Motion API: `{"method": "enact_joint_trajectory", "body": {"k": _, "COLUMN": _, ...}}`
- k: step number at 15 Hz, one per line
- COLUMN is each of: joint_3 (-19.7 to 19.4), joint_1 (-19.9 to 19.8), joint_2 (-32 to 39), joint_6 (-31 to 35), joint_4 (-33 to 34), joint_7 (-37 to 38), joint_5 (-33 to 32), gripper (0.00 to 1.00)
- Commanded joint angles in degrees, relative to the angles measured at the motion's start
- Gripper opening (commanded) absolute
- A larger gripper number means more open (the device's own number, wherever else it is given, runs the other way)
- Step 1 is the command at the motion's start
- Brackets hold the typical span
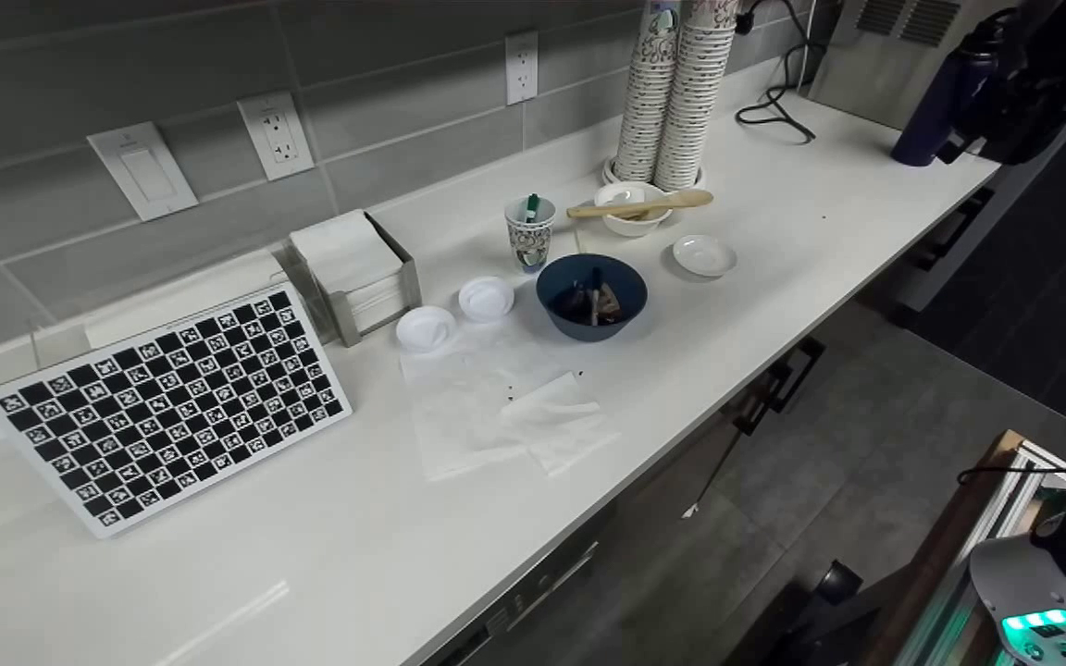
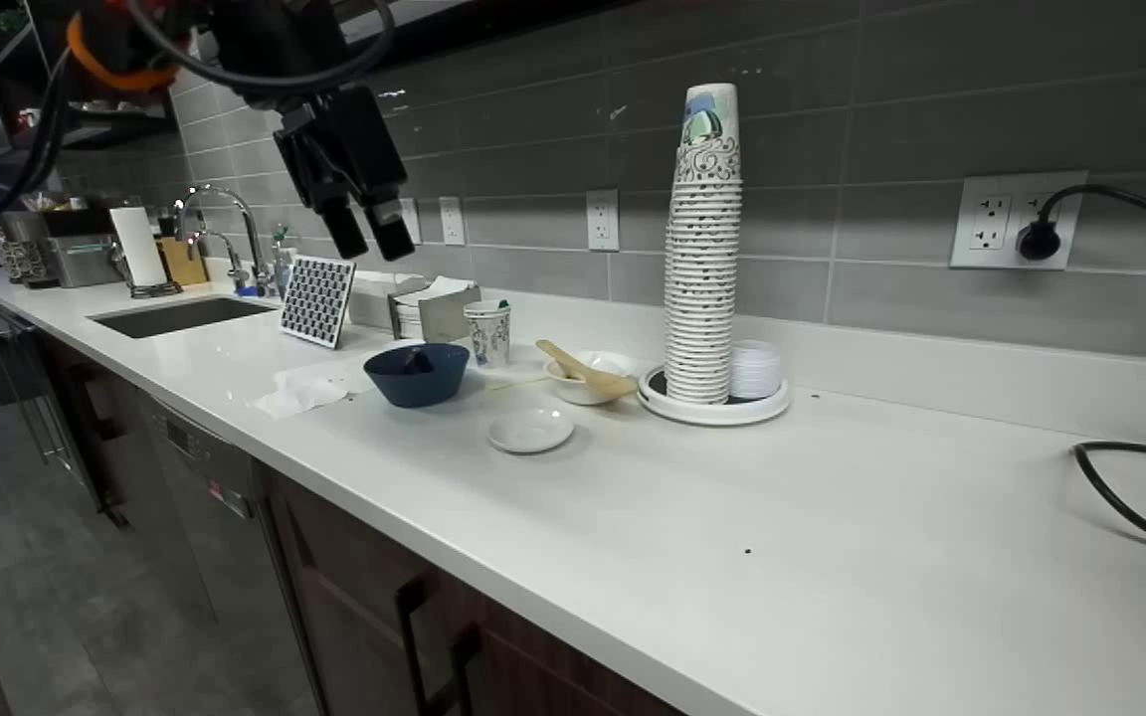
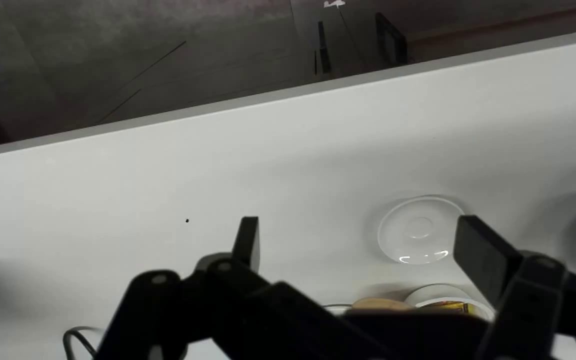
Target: Remove the cooking stick and small white mug from the white bowl and put them on the counter
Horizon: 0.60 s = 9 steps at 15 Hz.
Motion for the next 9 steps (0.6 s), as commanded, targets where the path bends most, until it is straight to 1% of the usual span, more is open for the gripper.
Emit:
{"method": "enact_joint_trajectory", "body": {"k": 1, "joint_3": 0.99, "joint_1": 0.98, "joint_2": 4.49, "joint_6": 5.4, "joint_4": 2.02, "joint_7": 3.12, "joint_5": 1.94, "gripper": 1.0}}
{"method": "enact_joint_trajectory", "body": {"k": 3, "joint_3": 1.54, "joint_1": 2.96, "joint_2": 9.76, "joint_6": 10.25, "joint_4": 4.88, "joint_7": 3.72, "joint_5": 3.81, "gripper": 1.0}}
{"method": "enact_joint_trajectory", "body": {"k": 5, "joint_3": 1.73, "joint_1": 5.83, "joint_2": 15.86, "joint_6": 13.2, "joint_4": 9.62, "joint_7": 1.09, "joint_5": 5.7, "gripper": 1.0}}
{"method": "enact_joint_trajectory", "body": {"k": 7, "joint_3": 1.71, "joint_1": 8.66, "joint_2": 21.72, "joint_6": 13.29, "joint_4": 15.53, "joint_7": -2.53, "joint_5": 7.86, "gripper": 1.0}}
{"method": "enact_joint_trajectory", "body": {"k": 9, "joint_3": 2.09, "joint_1": 11.63, "joint_2": 27.36, "joint_6": 10.58, "joint_4": 22.22, "joint_7": -7.6, "joint_5": 11.45, "gripper": 1.0}}
